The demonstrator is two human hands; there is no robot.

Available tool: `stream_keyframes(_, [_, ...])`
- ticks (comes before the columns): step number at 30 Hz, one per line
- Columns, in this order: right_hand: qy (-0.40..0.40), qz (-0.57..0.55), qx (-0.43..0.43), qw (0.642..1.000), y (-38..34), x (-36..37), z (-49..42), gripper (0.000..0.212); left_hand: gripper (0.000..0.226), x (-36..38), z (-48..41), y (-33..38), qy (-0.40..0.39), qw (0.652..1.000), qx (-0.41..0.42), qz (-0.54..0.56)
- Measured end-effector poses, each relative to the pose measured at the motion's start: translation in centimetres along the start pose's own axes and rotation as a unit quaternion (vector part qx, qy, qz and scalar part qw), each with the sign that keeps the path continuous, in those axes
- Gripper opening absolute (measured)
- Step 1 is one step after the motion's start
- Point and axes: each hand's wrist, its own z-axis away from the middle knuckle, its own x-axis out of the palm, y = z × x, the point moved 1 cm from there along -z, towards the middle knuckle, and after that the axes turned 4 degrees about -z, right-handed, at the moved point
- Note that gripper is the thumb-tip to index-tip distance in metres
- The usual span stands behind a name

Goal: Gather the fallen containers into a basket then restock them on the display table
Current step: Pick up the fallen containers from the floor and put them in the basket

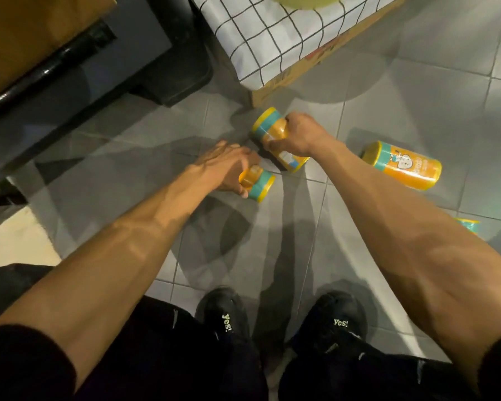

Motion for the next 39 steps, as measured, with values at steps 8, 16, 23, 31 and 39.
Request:
stream_keyframes(8, [0.036, 0.012, 0.023, 0.999, 1.3, -1.8, 5.2, 0.070, 0.076, 0.2, 3.6, 0.8, 0.006, 0.995, -0.081, 0.059])
stream_keyframes(16, [0.025, -0.026, 0.091, 0.995, -1.8, -10.8, 22.2, 0.065, 0.072, -9.0, 17.1, 4.7, 0.050, 0.922, -0.190, 0.334])
stream_keyframes(23, [0.027, -0.107, 0.079, 0.991, -10.0, -20.6, 38.1, 0.061, 0.070, -21.9, 32.5, 10.7, 0.109, 0.867, -0.232, 0.427])
stream_keyframes(31, [-0.036, -0.216, -0.022, 0.975, -18.8, -31.7, 54.0, 0.077, 0.070, -33.1, 51.4, 20.0, 0.252, 0.713, -0.277, 0.592])
stream_keyframes(39, [-0.146, -0.234, -0.146, 0.950, -24.1, -35.1, 65.8, 0.063, 0.062, -34.3, 64.1, 28.1, 0.394, 0.507, -0.350, 0.682])
